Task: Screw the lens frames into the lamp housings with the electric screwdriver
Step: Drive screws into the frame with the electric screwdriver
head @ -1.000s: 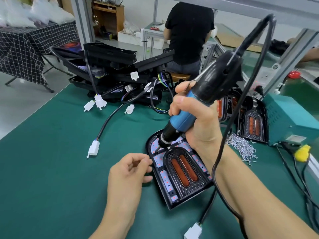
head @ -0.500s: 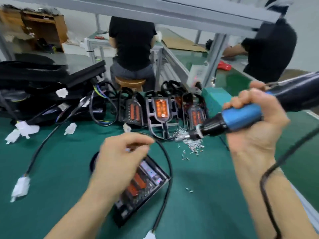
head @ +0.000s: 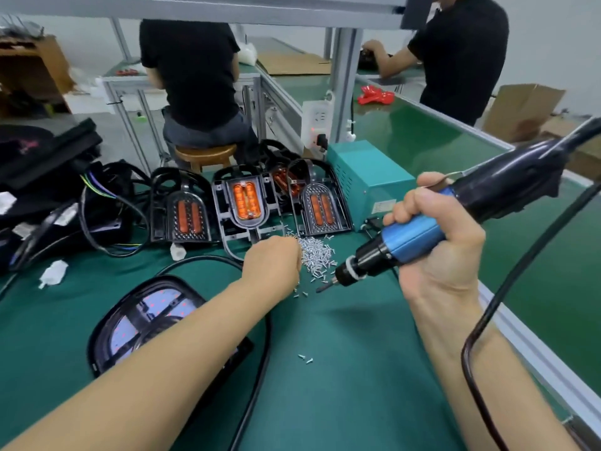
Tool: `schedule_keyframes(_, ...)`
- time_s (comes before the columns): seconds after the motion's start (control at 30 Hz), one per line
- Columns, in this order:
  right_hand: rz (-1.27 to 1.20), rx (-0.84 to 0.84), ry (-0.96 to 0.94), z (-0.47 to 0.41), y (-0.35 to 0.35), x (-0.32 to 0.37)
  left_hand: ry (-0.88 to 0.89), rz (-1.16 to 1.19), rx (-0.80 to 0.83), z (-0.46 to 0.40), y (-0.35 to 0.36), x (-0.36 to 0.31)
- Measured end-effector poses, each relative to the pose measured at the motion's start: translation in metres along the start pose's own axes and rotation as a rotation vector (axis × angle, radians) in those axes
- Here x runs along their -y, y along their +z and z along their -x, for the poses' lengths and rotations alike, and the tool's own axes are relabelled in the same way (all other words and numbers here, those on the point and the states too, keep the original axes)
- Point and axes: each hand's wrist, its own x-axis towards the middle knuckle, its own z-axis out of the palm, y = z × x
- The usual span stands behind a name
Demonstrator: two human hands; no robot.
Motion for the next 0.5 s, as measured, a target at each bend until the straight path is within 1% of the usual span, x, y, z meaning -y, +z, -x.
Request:
schedule_keyframes(0.1, 0.015, 0.016, -0.006, -0.0007, -0.0007, 0.0003, 0.014, -0.006, -0.017, 0.0014, 0.0021, 0.0007)
schedule_keyframes(0.23, 0.038, 0.017, -0.016, -0.0002, -0.0009, 0.0001, 0.005, 0.001, 0.006, 0.0049, 0.0017, 0.0016)
schedule_keyframes(0.37, 0.022, 0.022, -0.017, 0.0007, -0.0009, 0.0030, 0.031, 0.004, -0.017, 0.0083, 0.0025, -0.0018)
schedule_keyframes(0.5, 0.022, 0.006, -0.032, 0.0029, -0.0013, 0.0051, 0.059, -0.047, -0.042, 0.0091, 0.0058, -0.0058)
